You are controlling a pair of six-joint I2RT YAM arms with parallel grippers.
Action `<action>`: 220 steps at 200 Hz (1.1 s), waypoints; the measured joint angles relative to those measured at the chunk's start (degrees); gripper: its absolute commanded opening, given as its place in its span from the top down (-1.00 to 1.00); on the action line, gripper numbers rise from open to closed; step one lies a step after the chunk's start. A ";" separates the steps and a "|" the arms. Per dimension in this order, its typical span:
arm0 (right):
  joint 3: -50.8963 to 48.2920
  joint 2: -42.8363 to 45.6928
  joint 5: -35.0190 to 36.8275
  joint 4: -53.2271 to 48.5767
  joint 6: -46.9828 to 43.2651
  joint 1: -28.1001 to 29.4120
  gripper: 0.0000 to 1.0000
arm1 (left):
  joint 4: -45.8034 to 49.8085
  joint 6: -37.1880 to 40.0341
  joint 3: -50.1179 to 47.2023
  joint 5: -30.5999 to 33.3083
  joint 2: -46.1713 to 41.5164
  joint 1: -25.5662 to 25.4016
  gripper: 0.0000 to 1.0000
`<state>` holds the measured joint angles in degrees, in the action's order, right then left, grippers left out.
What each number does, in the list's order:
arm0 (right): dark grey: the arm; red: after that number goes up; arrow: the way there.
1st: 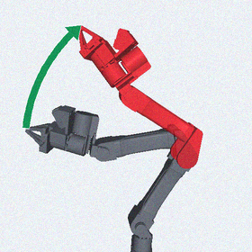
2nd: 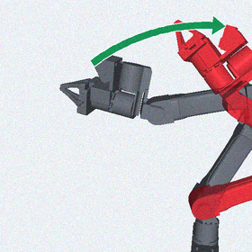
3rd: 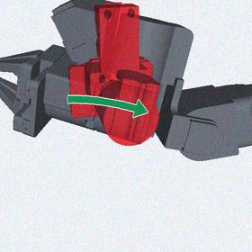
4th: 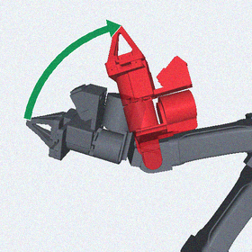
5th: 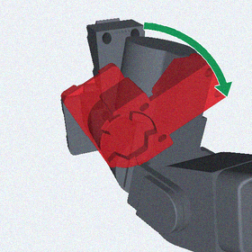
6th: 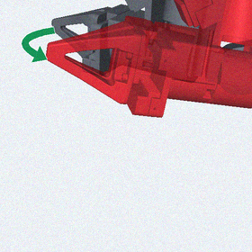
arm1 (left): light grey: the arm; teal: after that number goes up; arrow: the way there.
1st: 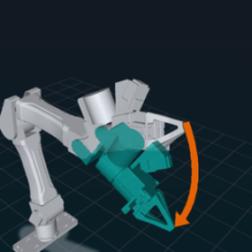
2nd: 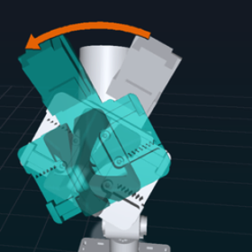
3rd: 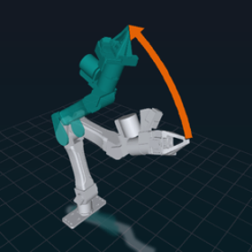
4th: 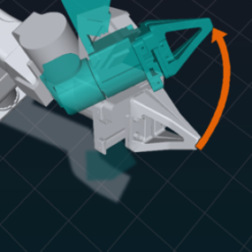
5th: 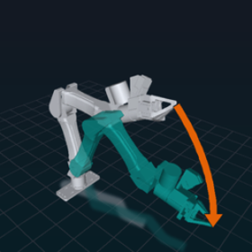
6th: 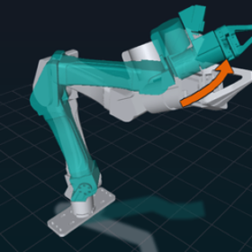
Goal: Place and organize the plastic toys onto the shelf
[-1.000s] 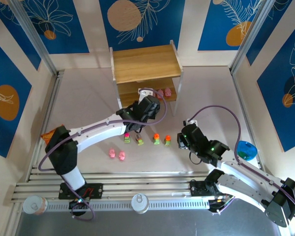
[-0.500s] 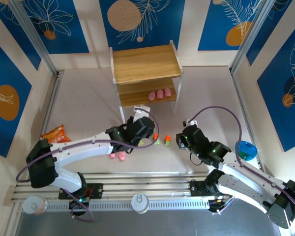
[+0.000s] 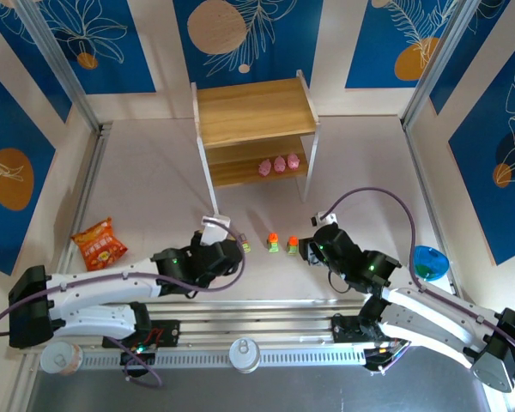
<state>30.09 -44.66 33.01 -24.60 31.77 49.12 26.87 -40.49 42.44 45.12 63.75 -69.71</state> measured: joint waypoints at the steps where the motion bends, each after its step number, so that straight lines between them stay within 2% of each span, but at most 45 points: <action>1: 0.00 -0.04 0.00 0.00 -0.02 0.00 0.16 | 0.09 -0.09 -0.07 0.00 -0.02 -0.04 -0.26; 77: 0.00 -0.66 1.03 0.15 0.00 0.44 0.15 | 8.55 -16.96 -5.22 2.58 -0.04 -7.85 -0.22; 147: 0.00 -0.94 1.29 0.15 0.00 0.66 0.16 | 13.05 -34.93 -5.09 2.84 11.15 -10.58 -0.22; 184: 0.00 -0.94 1.29 0.15 0.00 0.66 0.17 | 12.68 -38.58 -5.09 2.67 11.85 -10.69 -0.22; 220: 0.00 -0.94 1.31 0.15 0.00 0.70 0.17 | 10.14 -38.64 -5.81 2.34 11.06 -10.54 -0.22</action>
<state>30.09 -45.60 34.33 -24.45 31.77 49.82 37.01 -79.13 36.62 47.46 74.81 -80.25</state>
